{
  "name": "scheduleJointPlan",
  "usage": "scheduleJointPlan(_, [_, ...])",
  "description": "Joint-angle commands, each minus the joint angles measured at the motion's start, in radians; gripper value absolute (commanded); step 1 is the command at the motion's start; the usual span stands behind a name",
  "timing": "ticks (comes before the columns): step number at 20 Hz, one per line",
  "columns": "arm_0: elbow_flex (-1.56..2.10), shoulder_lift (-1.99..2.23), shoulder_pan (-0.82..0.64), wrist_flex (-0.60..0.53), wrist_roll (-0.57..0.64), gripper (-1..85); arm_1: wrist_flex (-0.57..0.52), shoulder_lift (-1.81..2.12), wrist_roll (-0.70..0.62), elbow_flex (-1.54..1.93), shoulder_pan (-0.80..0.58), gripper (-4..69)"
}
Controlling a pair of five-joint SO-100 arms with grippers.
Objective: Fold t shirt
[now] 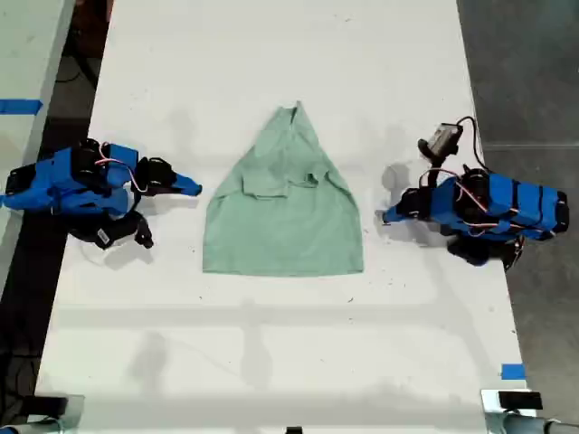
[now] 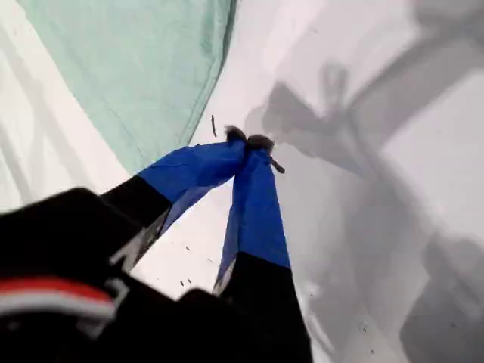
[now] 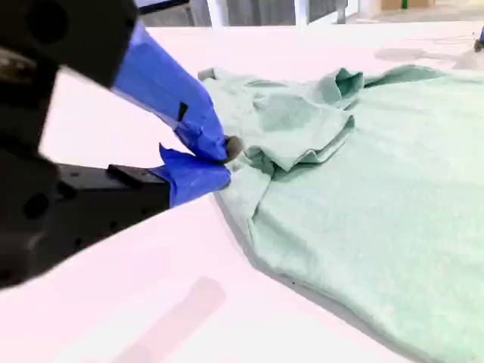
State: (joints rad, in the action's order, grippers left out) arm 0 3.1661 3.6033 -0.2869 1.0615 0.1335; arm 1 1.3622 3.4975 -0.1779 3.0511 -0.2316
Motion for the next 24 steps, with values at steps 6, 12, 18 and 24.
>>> scheduleJointPlan(6, [0.002, 0.005, -0.008, 0.008, -0.017, 0.0, -0.005, 0.012, 0.041, 0.038, 0.032, 0.0])
scheduleJointPlan(12, [0.002, 0.005, -0.011, 0.008, -0.015, 0.0, -0.002, 0.008, 0.048, 0.0, 0.017, -0.1])
scheduleJointPlan(18, [0.002, 0.005, -0.012, 0.006, -0.012, 0.0, -0.091, -0.388, 0.078, -0.333, 0.061, -0.2])
scheduleJointPlan(24, [0.0, 0.005, -0.006, 0.008, -0.015, 0.0, -0.252, -1.298, 0.072, -0.842, 0.147, 21.0])
